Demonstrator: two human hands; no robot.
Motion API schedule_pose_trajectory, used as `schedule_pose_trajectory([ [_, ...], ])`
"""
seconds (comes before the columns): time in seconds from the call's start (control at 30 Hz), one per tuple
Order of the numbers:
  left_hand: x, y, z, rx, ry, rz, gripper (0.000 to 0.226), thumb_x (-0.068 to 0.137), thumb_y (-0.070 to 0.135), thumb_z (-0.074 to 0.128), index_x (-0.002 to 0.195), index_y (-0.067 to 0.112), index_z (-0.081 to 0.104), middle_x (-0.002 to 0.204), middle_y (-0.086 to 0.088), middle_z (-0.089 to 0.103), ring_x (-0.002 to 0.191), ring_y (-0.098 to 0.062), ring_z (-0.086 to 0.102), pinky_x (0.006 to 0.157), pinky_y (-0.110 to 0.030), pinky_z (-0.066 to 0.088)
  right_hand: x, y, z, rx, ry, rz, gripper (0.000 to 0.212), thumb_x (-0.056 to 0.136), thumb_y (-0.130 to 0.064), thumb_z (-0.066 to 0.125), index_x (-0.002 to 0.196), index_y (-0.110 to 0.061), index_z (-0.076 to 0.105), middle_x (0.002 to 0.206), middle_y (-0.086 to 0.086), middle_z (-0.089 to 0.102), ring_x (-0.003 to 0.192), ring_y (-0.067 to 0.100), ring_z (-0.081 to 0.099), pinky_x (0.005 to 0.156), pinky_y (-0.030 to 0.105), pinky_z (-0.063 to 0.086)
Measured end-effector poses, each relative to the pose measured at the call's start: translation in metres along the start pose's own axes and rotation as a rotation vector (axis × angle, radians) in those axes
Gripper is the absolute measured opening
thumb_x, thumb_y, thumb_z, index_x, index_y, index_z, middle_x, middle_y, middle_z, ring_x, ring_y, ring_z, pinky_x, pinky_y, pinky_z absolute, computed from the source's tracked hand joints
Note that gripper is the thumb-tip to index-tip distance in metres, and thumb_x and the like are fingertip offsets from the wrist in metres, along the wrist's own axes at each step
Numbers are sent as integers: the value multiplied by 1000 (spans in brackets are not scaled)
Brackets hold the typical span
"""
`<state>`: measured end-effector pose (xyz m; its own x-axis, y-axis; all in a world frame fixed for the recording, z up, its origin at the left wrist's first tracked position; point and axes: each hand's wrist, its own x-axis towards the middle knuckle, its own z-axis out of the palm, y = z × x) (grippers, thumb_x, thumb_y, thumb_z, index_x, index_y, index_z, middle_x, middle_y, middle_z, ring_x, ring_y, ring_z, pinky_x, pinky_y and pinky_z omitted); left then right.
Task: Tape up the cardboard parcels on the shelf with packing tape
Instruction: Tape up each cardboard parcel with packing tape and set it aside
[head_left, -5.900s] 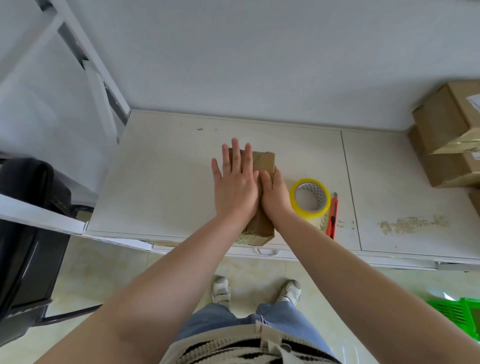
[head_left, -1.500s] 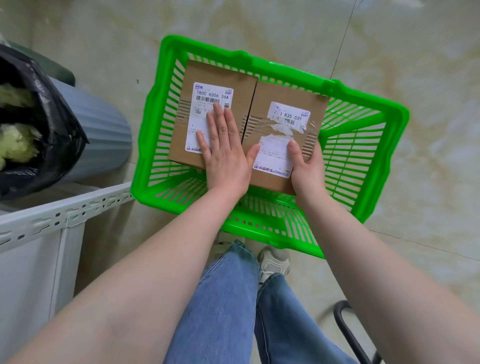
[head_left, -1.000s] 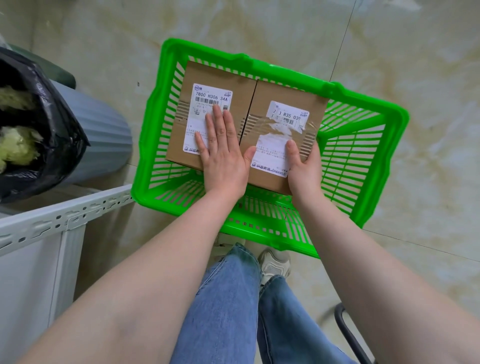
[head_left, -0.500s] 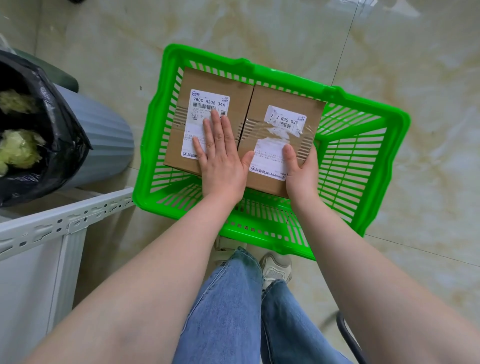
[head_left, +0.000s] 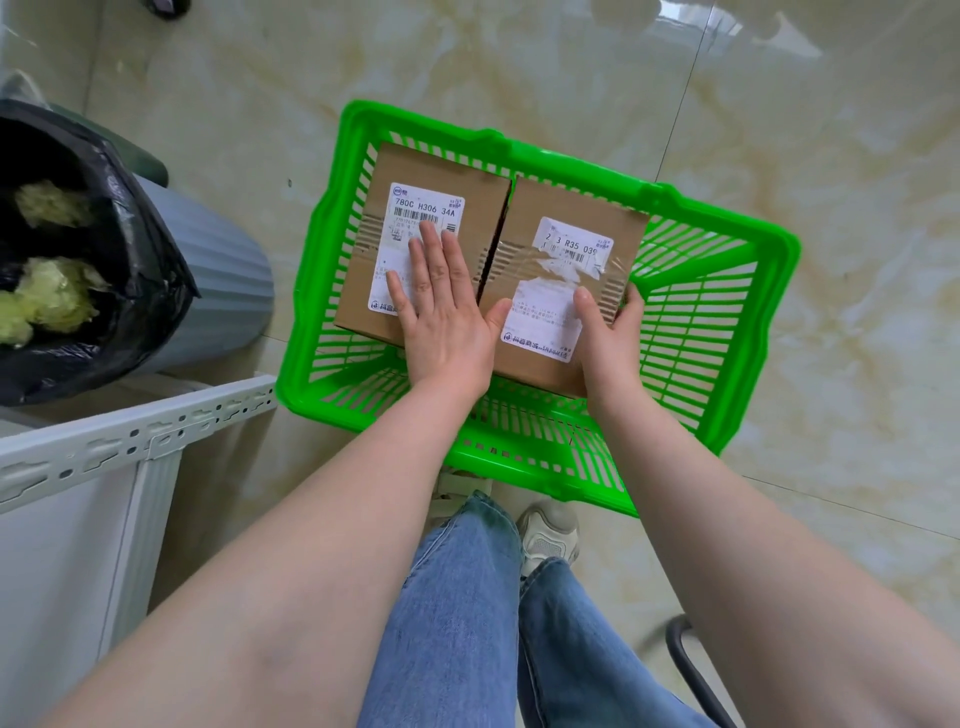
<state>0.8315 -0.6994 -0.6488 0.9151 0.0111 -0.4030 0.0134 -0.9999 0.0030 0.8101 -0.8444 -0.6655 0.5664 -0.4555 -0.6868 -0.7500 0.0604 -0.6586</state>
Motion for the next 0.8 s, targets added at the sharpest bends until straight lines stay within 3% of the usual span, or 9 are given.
schedule_pose_trajectory([
  [0.1, -5, -4, -21, -132, 18, 21, 78, 99, 56, 19, 157, 9, -4, 165, -15, -9, 153, -29, -6, 120, -48, -7, -18, -20, -8, -118, 64, -47, 83, 84, -44, 67, 151, -14, 28, 148, 10, 41, 136, 23, 41, 114, 38, 32],
  [0.2, -22, -11, -49, -427, 72, 0, 56, 103, 39, 40, 150, 11, 34, 154, -11, 36, 142, -27, 31, 117, -39, 22, -45, -43, -17, -249, 167, -172, 47, 92, -29, 63, 134, -13, 50, 132, 4, 55, 121, 17, 51, 102, 29, 39],
  [0.27, -43, -18, -76, -664, 78, -88, 37, 103, 31, 46, 133, 12, 53, 132, -7, 56, 123, -26, 48, 100, -36, 38, -76, -67, -18, -179, 75, -192, 24, 93, -24, 63, 114, -14, 62, 112, 0, 64, 102, 14, 60, 92, 28, 46],
  [0.33, -70, -27, -107, -820, 68, -200, 25, 103, 26, 48, 119, 12, 61, 117, -4, 64, 109, -24, 56, 87, -33, 43, -112, -91, -20, -104, -65, -168, 4, 93, -20, 63, 95, -17, 66, 95, 1, 68, 88, 14, 63, 85, 33, 51],
  [0.4, -102, -40, -137, -940, 51, -314, 20, 103, 24, 48, 109, 14, 64, 106, -1, 69, 99, -21, 61, 80, -31, 44, -151, -115, -22, -49, -193, -139, 6, 93, -18, 64, 88, -17, 66, 90, 5, 69, 80, 14, 64, 75, 28, 53],
  [0.5, -156, -63, -180, -1139, 62, -437, 18, 102, 20, 48, 98, 15, 65, 92, 4, 70, 92, -18, 66, 83, -32, 50, -213, -145, -24, -24, -348, -96, 8, 95, -19, 63, 94, -12, 67, 85, 4, 67, 74, 11, 61, 70, 23, 50],
  [0.63, -248, -95, -246, -1429, 110, -569, 20, 103, 9, 44, 103, 6, 64, 93, -6, 68, 78, -4, 61, 66, -14, 47, -310, -178, -26, -71, -582, -67, 8, 94, -17, 65, 93, -10, 68, 82, 4, 67, 70, 12, 58, 72, 25, 50],
  [0.8, -370, -138, -310, -1670, 215, -703, 23, 105, 11, 40, 99, 12, 62, 89, -1, 68, 76, -4, 62, 65, -16, 44, -439, -203, -18, -212, -861, -103, 8, 92, -18, 66, 88, -11, 69, 78, 2, 68, 67, 8, 60, 67, 21, 50],
])
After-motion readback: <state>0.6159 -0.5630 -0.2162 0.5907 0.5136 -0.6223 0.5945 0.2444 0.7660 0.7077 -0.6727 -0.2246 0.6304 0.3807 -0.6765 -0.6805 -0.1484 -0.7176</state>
